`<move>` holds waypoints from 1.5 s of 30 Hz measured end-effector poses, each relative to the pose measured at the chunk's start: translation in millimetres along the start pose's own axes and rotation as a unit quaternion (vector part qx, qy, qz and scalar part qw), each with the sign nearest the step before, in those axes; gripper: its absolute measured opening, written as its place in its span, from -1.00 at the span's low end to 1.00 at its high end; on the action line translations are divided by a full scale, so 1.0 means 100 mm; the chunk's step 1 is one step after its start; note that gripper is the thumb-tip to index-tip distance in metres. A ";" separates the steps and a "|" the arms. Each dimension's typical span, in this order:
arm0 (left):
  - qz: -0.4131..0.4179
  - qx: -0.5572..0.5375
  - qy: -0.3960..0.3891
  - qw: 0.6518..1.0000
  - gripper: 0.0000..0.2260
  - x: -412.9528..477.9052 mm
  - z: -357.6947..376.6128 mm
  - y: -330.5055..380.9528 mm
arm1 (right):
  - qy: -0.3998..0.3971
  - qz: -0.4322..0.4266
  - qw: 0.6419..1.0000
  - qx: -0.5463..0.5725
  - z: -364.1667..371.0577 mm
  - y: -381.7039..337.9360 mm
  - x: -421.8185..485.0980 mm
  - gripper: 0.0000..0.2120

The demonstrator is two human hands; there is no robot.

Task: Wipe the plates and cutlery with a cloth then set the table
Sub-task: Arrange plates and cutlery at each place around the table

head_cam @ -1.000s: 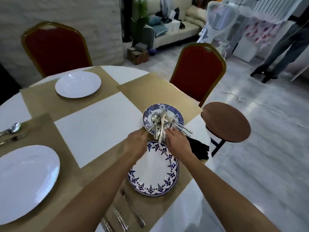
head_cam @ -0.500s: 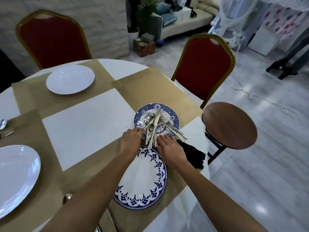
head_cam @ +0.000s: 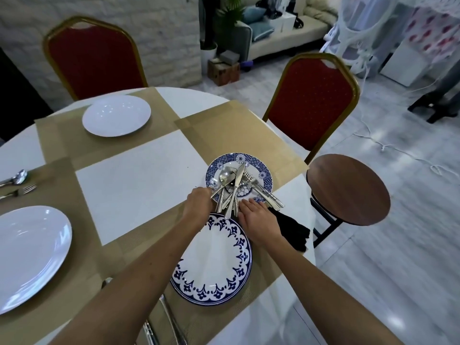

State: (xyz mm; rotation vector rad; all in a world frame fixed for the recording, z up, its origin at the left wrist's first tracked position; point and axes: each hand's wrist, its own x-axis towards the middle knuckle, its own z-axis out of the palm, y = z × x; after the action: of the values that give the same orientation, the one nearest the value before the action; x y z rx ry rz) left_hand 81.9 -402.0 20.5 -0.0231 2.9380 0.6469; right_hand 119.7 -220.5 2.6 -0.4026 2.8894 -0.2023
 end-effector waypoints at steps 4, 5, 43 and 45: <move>0.005 -0.042 -0.011 0.999 -0.88 -0.10 -0.08 -0.11 | -0.010 0.009 1.000 0.003 -0.02 -0.05 0.00 -0.50; 0.010 -0.049 -0.009 0.999 -0.85 -0.13 -0.11 -0.12 | -0.013 0.013 1.000 0.002 -0.02 -0.05 0.00 -0.50; 0.065 -0.047 0.125 0.989 -0.85 -1.66 -1.98 -3.34 | 0.076 0.050 0.996 0.009 0.10 -3.90 -0.22 -0.48; 0.059 -0.051 0.135 0.988 -0.87 -1.75 -2.03 -3.50 | 0.067 0.038 0.997 0.021 0.14 -4.10 -0.23 -0.48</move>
State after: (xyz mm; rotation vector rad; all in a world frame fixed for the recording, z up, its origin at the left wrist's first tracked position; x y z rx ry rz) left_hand 244.9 -807.1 80.1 0.0575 3.1798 0.8751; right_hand 248.8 -606.2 61.1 -0.2816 3.0191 -0.2886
